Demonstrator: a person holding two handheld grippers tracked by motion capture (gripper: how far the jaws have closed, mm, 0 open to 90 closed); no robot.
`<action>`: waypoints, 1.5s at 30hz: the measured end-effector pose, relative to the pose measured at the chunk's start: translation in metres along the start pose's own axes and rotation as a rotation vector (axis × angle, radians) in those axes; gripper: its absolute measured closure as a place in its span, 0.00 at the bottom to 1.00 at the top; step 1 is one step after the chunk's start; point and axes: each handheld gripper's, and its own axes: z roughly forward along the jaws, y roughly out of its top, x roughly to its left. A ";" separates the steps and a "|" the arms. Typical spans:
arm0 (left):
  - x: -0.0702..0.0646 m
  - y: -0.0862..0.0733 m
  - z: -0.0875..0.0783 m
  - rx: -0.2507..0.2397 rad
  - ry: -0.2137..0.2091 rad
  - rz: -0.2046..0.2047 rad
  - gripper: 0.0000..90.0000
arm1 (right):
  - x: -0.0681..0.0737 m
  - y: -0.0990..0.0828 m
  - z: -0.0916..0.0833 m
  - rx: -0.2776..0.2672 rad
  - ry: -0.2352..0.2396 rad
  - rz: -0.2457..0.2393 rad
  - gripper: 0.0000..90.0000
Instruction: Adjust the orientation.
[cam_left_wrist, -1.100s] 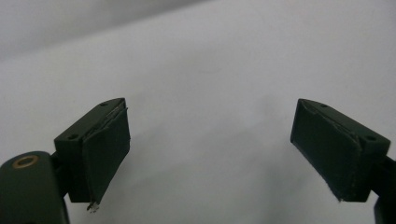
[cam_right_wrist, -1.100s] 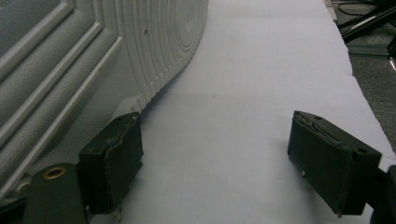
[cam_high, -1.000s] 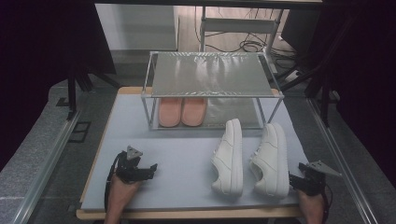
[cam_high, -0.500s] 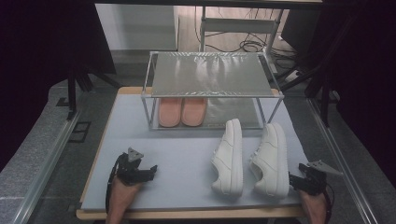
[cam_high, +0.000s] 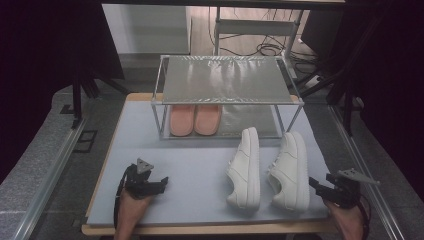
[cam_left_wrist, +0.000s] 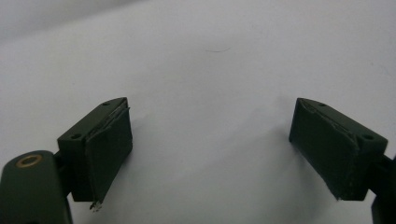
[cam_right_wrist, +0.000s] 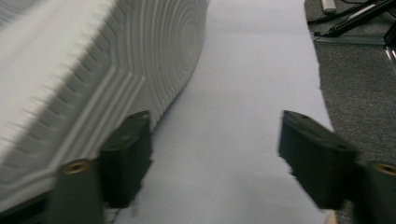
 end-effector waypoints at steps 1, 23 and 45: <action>0.000 0.000 0.000 0.001 0.000 0.001 0.15 | 0.001 0.004 -0.004 -0.001 0.002 -0.008 0.42; 0.000 0.000 0.000 -0.004 0.002 -0.002 0.15 | 0.046 0.055 -0.020 0.018 0.136 -0.186 1.00; 0.000 -0.001 0.000 -0.007 0.006 0.000 0.16 | 0.040 0.048 -0.018 0.006 0.081 -0.206 1.00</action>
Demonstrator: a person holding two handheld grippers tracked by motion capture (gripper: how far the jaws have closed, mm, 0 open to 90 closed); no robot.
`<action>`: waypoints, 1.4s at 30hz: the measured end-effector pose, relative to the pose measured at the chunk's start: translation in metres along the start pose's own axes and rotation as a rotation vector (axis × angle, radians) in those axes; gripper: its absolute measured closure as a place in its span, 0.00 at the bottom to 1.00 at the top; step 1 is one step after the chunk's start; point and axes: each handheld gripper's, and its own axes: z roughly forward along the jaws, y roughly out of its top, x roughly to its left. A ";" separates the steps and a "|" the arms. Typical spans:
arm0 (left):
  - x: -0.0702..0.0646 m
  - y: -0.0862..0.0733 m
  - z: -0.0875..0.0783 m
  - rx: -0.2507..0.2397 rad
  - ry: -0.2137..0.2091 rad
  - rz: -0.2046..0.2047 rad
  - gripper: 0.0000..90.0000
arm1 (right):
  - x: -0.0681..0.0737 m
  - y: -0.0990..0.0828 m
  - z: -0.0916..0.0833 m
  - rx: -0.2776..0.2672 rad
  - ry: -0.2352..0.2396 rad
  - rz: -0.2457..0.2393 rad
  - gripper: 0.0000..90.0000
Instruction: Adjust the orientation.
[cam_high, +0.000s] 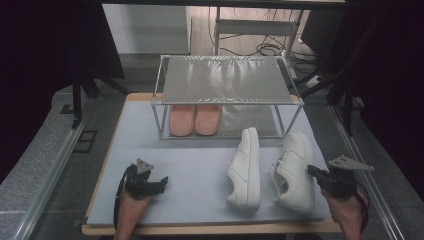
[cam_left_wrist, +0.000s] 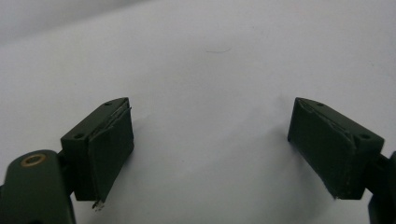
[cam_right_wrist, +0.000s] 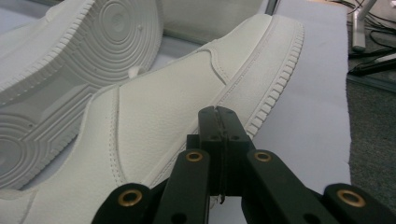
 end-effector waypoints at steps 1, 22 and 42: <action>0.000 0.000 0.000 0.000 0.000 0.000 0.16 | -0.001 -0.001 -0.001 -0.001 -0.003 0.002 1.00; 0.000 0.000 0.000 -0.001 0.004 0.003 0.17 | -0.042 -0.040 -0.007 0.038 -0.124 0.144 1.00; 0.000 0.000 0.000 -0.001 0.005 0.003 0.17 | -0.046 -0.055 0.028 0.067 -0.059 0.209 1.00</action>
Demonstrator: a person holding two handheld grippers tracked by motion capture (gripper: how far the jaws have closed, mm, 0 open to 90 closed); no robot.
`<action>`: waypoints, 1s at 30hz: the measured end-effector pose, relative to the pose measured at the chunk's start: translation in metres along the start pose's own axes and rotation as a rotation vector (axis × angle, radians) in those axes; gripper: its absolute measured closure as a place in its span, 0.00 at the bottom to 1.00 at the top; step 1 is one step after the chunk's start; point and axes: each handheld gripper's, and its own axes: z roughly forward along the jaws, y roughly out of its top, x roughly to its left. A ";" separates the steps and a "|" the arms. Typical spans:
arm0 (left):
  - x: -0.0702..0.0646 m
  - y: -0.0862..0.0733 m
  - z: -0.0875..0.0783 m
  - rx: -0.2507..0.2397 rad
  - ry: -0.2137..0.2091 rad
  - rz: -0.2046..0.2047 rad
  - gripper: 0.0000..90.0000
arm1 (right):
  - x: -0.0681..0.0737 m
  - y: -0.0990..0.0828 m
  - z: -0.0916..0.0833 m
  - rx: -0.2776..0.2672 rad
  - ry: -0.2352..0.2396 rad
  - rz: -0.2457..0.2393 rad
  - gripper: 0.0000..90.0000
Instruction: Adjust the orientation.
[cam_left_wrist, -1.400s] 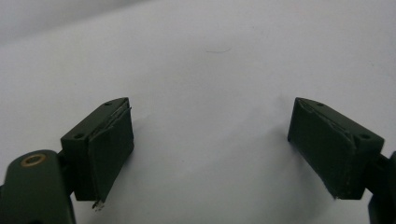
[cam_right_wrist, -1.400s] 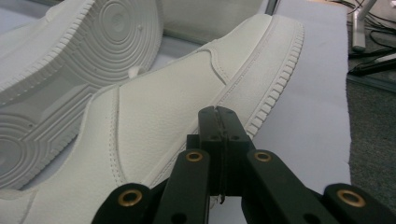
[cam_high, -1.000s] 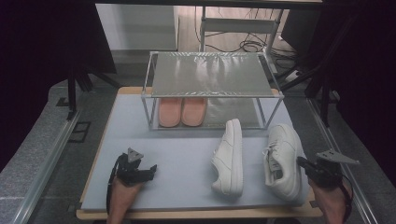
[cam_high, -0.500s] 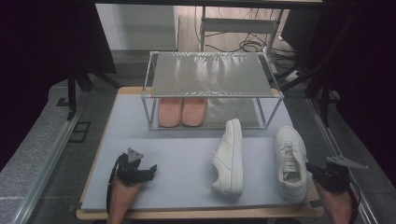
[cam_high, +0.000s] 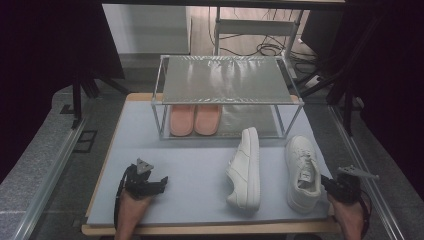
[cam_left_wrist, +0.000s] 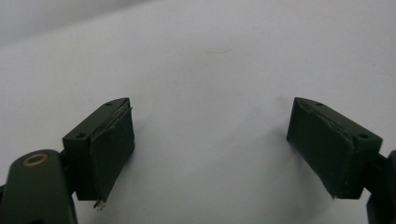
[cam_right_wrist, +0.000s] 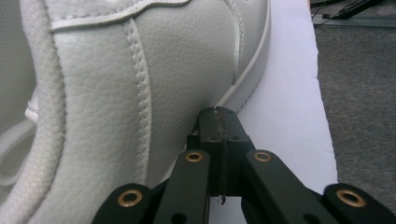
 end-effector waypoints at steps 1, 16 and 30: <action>0.000 0.000 0.000 0.000 0.000 0.000 0.17 | 0.000 0.000 0.000 0.001 0.000 0.000 1.00; 0.000 0.000 0.000 0.003 0.000 0.004 0.17 | 0.004 0.013 -0.028 -0.052 -0.005 -0.014 1.00; 0.000 0.000 0.000 -0.001 -0.002 -0.001 0.17 | 0.017 0.039 -0.053 -0.117 0.047 -0.036 1.00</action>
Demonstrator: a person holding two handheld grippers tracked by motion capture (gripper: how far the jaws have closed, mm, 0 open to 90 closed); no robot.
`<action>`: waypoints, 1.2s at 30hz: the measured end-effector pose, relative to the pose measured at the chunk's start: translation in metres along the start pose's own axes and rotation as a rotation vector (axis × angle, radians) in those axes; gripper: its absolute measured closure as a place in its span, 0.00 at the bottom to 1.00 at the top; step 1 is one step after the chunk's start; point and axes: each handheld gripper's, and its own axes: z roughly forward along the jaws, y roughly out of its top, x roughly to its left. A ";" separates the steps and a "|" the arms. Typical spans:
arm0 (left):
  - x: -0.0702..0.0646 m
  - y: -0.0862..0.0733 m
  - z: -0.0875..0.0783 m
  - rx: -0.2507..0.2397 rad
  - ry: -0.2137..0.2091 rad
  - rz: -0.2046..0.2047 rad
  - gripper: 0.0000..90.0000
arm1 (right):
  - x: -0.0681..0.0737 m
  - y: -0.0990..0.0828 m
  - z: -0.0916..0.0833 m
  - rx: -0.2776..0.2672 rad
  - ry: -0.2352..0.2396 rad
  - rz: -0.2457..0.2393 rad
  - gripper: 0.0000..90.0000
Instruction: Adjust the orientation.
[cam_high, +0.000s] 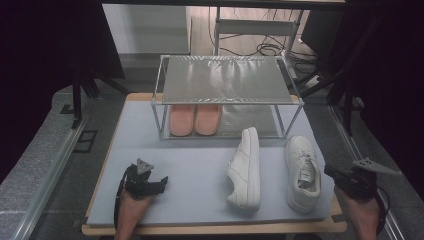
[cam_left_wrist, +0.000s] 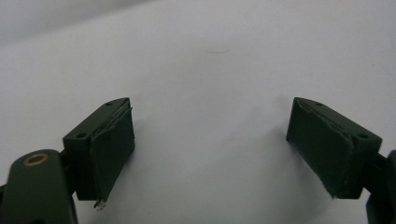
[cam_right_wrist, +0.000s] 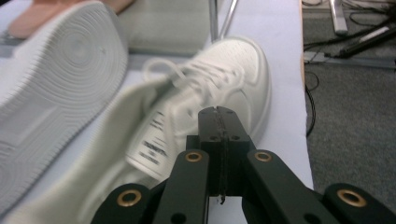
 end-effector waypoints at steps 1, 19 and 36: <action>0.000 0.000 0.000 0.000 0.000 0.000 0.17 | 0.003 0.003 -0.001 -0.005 0.004 -0.005 1.00; 0.000 0.000 0.000 0.001 0.000 0.003 0.17 | 0.065 0.027 0.013 0.011 0.116 -0.104 1.00; 0.000 0.000 0.000 -0.001 0.000 0.004 0.17 | 0.119 0.026 0.047 0.048 0.227 -0.181 1.00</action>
